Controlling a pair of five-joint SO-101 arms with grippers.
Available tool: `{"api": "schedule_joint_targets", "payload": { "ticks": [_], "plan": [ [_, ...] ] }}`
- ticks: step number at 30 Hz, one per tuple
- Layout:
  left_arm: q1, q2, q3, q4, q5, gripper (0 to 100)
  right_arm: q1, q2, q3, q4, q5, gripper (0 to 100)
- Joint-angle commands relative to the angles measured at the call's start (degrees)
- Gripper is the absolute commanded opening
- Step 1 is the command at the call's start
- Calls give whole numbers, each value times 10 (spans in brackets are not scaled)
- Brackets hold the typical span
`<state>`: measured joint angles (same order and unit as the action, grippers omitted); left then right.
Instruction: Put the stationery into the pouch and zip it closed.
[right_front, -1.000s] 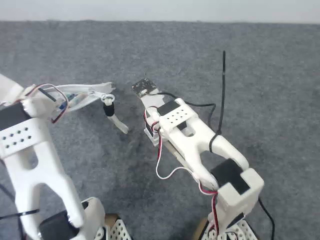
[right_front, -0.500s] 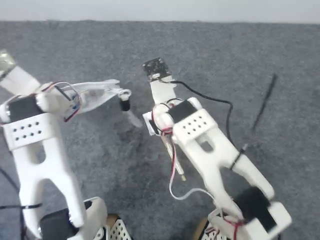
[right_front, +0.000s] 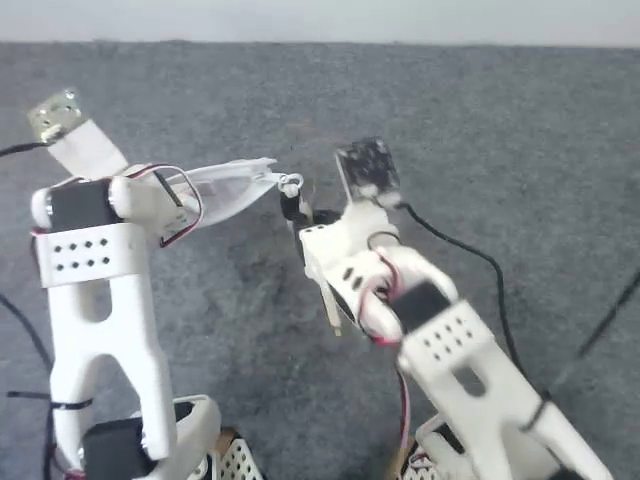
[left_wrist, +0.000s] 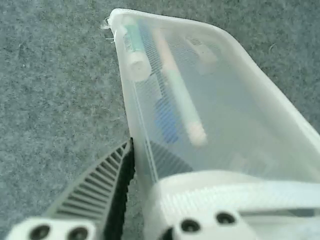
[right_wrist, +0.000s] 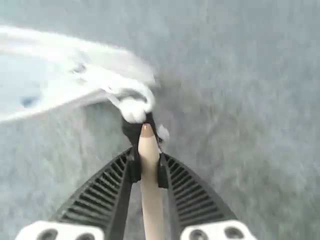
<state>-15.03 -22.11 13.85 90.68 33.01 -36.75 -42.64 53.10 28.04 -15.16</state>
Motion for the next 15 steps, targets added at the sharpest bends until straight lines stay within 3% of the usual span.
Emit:
{"api": "schedule_joint_targets", "payload": {
  "ticks": [1, 10, 15],
  "plan": [
    [11, -4, -28, 8, -6, 12, 5, -106, 36, -65, -4, 6],
    [12, 0, -28, 8, -6, 12, -33, -203, 43, -93, -9, 6],
    [13, 0, -15, -9, -6, 12, -67, -199, 43, -177, -5, 6]
  ]
}}
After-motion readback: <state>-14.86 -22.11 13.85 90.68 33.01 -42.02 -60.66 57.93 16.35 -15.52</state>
